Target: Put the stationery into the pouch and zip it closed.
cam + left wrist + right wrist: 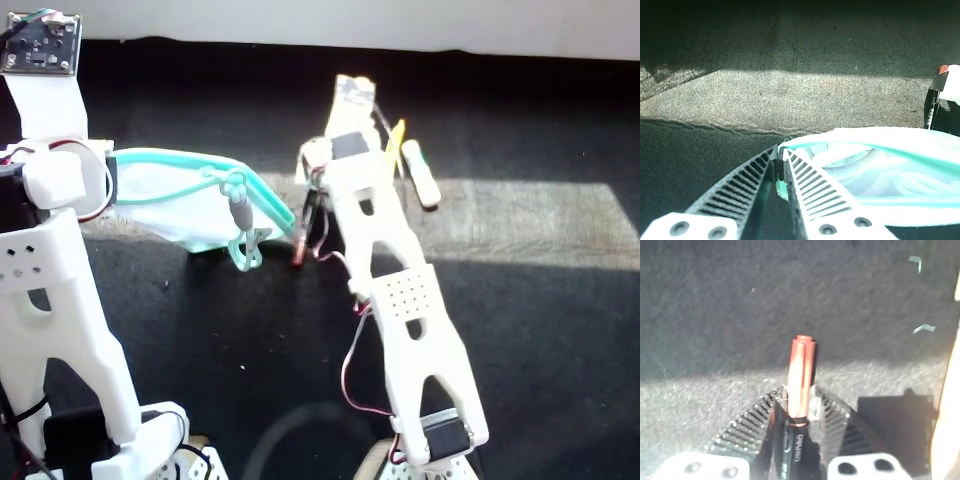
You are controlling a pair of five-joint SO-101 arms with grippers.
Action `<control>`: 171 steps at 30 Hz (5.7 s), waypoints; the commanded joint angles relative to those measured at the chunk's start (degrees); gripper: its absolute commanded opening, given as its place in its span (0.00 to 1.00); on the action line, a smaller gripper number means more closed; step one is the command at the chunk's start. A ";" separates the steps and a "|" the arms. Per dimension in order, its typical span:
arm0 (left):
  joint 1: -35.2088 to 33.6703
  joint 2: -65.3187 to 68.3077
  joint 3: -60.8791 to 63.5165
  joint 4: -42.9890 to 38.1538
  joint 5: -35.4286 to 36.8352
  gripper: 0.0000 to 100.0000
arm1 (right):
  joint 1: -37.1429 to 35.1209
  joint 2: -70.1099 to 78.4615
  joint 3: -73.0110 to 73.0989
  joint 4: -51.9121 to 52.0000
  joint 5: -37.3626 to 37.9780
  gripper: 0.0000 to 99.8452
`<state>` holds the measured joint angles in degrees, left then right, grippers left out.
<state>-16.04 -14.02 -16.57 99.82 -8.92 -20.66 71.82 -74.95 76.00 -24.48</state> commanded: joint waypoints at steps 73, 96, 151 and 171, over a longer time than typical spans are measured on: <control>1.89 0.31 1.36 -1.93 -3.96 0.01 | 4.70 -64.40 99.12 -12.09 33.14 0.20; 2.33 0.31 1.36 -1.85 -3.96 0.01 | 6.46 -69.41 89.98 -6.29 33.05 0.01; 18.95 0.31 1.27 -0.62 -0.09 0.01 | -27.82 -107.65 78.11 -38.55 33.05 0.01; 18.95 0.31 1.36 -0.18 0.00 0.01 | -27.56 -107.91 95.96 -34.59 32.97 0.11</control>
<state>0.84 -14.02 -16.75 98.51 -9.80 -48.00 -35.78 21.58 39.34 8.48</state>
